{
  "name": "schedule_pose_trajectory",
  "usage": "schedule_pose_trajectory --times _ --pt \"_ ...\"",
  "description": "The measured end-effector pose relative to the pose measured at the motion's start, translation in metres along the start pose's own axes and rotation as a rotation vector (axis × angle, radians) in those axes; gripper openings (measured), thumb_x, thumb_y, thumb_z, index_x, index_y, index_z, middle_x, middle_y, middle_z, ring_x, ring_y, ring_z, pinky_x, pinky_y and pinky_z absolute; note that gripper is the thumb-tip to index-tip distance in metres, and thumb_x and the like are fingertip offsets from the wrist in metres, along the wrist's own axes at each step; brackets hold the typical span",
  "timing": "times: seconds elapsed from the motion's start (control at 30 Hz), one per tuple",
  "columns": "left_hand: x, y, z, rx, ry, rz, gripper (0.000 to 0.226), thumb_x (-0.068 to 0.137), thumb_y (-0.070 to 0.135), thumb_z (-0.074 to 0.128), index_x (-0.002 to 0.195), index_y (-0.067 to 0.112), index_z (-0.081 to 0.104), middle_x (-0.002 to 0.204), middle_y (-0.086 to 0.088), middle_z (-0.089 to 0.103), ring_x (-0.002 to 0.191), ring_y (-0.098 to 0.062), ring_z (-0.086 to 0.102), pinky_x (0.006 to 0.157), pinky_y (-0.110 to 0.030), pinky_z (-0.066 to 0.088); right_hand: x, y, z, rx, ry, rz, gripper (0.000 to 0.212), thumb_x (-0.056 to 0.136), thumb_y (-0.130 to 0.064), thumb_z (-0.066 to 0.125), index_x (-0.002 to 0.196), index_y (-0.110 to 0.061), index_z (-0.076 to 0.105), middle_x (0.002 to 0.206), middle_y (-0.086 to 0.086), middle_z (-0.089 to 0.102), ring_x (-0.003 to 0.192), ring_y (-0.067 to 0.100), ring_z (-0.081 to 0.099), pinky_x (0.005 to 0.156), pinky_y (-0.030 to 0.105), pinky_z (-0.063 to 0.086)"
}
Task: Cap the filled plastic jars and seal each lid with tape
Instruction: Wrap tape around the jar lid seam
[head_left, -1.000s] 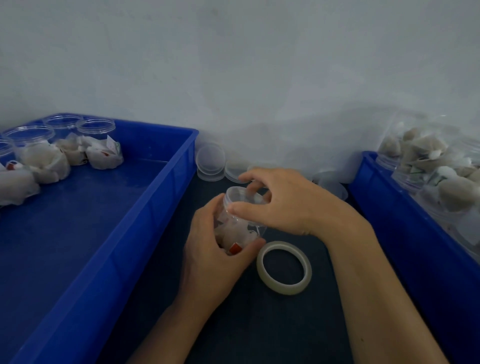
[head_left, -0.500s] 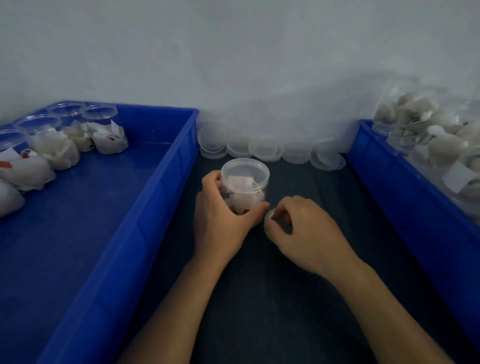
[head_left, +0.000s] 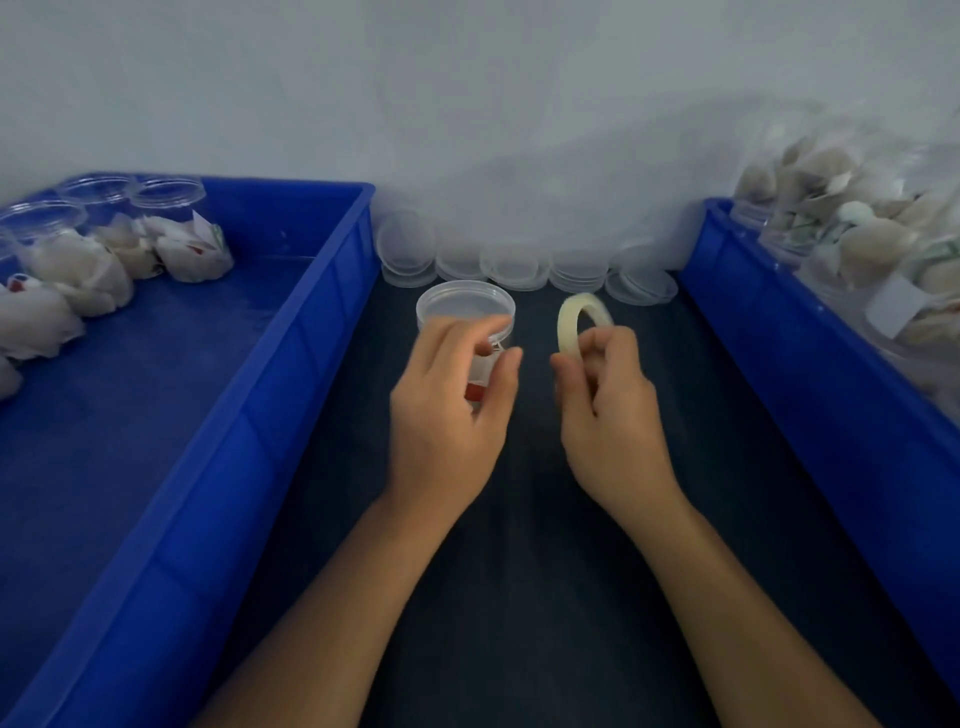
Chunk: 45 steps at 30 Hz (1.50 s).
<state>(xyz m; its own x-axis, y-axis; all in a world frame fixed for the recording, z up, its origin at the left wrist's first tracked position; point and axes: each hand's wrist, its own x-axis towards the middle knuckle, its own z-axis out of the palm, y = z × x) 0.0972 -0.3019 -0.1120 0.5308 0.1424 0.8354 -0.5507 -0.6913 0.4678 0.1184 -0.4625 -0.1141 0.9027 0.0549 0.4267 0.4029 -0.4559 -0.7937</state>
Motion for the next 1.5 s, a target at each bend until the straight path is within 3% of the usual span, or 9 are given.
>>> schedule_pose_trajectory --times 0.1,0.23,0.33,0.5,0.73,1.0,1.23,1.5 --pt "0.002 0.006 0.002 -0.094 -0.098 0.010 0.034 0.107 0.014 0.061 0.137 -0.002 0.064 0.117 -0.007 0.066 0.095 -0.006 0.060 0.084 -0.016 0.048 -0.006 -0.011 0.004 0.119 -0.016 -0.144 0.010 0.110 -0.032 0.048 0.115 -0.023 0.046 0.076 -0.007 0.060 0.055 0.009 0.051 0.049 0.020 0.040" --pt "0.003 0.006 0.001 -0.133 -0.136 -0.003 0.039 0.109 0.016 0.059 0.144 0.001 0.061 0.125 -0.006 0.065 0.095 -0.008 0.061 0.080 -0.015 0.048 -0.009 -0.017 0.009 0.117 -0.074 -0.307 0.002 0.113 -0.020 0.044 0.112 -0.019 0.046 0.076 -0.001 0.061 0.053 0.020 0.052 0.046 0.032 0.039" --pt "0.002 0.004 0.001 -0.136 -0.109 -0.023 0.037 0.108 0.015 0.062 0.142 0.002 0.063 0.123 -0.004 0.065 0.089 -0.009 0.062 0.074 -0.016 0.048 -0.009 -0.016 0.009 0.104 -0.083 -0.361 0.007 0.112 -0.013 0.044 0.112 -0.020 0.046 0.076 -0.002 0.060 0.057 0.023 0.054 0.050 0.034 0.040" --pt "-0.001 0.008 0.003 -0.083 -0.023 -0.005 0.027 0.101 0.012 0.072 0.125 -0.001 0.073 0.115 -0.008 0.070 0.085 -0.006 0.064 0.075 -0.012 0.050 -0.007 -0.012 0.012 0.058 -0.016 -0.387 0.007 0.112 -0.016 0.044 0.108 -0.021 0.047 0.072 -0.005 0.054 0.058 0.022 0.051 0.052 0.034 0.038" --pt "-0.003 0.010 0.003 -0.066 0.020 0.029 0.015 0.094 0.003 0.080 0.108 -0.001 0.079 0.110 -0.010 0.073 0.095 -0.006 0.068 0.082 -0.013 0.053 -0.007 -0.011 0.012 0.038 0.001 -0.410 0.003 0.112 -0.014 0.045 0.109 -0.015 0.047 0.072 0.001 0.054 0.058 0.023 0.049 0.054 0.038 0.036" --pt "-0.002 0.008 0.000 -0.072 0.007 0.040 0.012 0.095 0.003 0.079 0.106 -0.001 0.078 0.108 -0.009 0.073 0.094 -0.010 0.070 0.081 -0.018 0.056 -0.005 -0.010 0.012 -0.002 0.013 -0.470 0.004 0.110 -0.011 0.047 0.113 -0.009 0.049 0.073 -0.003 0.052 0.061 0.020 0.048 0.057 0.035 0.036" --pt "0.002 0.009 -0.004 -0.115 -0.005 -0.047 0.010 0.097 0.008 0.077 0.105 0.002 0.078 0.102 -0.004 0.075 0.091 -0.007 0.070 0.080 -0.015 0.053 -0.007 -0.005 0.010 -0.168 0.016 -0.455 0.014 0.106 -0.007 0.052 0.119 -0.010 0.053 0.091 -0.006 0.055 0.078 0.010 0.047 0.078 0.024 0.034" --pt "0.000 0.009 -0.002 -0.149 -0.066 -0.062 0.005 0.100 0.007 0.072 0.103 0.004 0.072 0.100 0.000 0.070 0.087 -0.010 0.067 0.075 -0.019 0.055 -0.007 -0.008 0.009 -0.190 0.000 -0.454 0.012 0.107 -0.007 0.051 0.118 -0.008 0.055 0.087 -0.006 0.056 0.074 0.011 0.048 0.076 0.023 0.032"
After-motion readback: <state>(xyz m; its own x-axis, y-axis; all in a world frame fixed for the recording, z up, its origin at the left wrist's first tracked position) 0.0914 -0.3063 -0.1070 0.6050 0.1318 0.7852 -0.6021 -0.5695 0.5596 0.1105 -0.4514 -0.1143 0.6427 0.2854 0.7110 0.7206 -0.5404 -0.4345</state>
